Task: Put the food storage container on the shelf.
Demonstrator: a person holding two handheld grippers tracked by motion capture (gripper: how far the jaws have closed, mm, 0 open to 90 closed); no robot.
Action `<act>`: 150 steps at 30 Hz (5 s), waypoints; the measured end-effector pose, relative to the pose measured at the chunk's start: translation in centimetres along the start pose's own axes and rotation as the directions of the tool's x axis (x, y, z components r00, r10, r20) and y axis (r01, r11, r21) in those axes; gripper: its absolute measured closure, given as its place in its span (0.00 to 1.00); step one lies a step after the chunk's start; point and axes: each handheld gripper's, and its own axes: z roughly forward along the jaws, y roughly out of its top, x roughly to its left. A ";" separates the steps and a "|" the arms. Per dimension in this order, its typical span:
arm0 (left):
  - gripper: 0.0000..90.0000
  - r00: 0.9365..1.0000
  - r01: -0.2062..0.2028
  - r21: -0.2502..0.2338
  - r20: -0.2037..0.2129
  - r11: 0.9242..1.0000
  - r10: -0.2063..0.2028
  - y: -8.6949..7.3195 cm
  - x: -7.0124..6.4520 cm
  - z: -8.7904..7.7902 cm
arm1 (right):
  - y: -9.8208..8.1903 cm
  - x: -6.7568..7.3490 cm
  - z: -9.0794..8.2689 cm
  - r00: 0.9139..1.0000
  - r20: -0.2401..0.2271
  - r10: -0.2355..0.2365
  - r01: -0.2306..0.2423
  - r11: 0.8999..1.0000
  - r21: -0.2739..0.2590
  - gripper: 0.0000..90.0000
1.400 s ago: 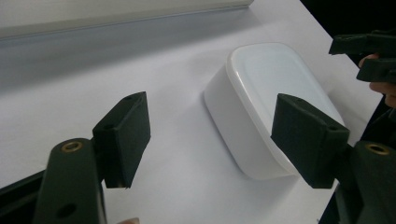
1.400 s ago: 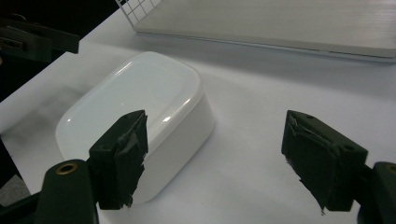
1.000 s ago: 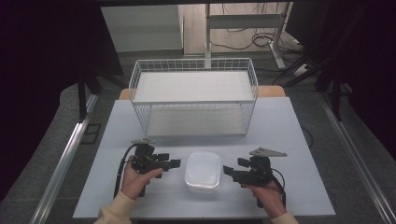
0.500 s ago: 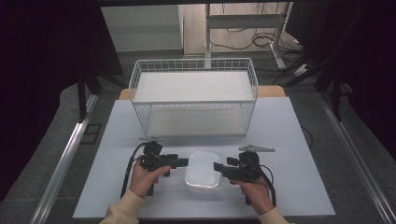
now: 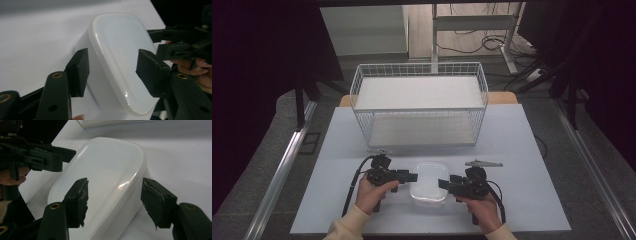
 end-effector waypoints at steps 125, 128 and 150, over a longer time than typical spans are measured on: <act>0.85 0.956 -0.282 -0.279 -0.165 0.918 0.243 11.3 -7.5 -11.6 | 15.6 7.0 -7.0 0.945 -0.084 -0.316 0.287 0.924 -0.252 0.89; 0.85 0.955 -0.286 -0.283 -0.165 0.915 0.247 12.8 -7.7 -12.2 | 17.1 7.4 -7.3 0.942 -0.081 -0.325 0.295 0.919 -0.261 0.89; 0.85 0.973 -0.205 -0.267 -0.156 0.942 0.168 20.4 -5.0 -12.5 | 25.5 6.1 -5.4 0.953 -0.105 -0.284 0.259 0.945 -0.203 0.89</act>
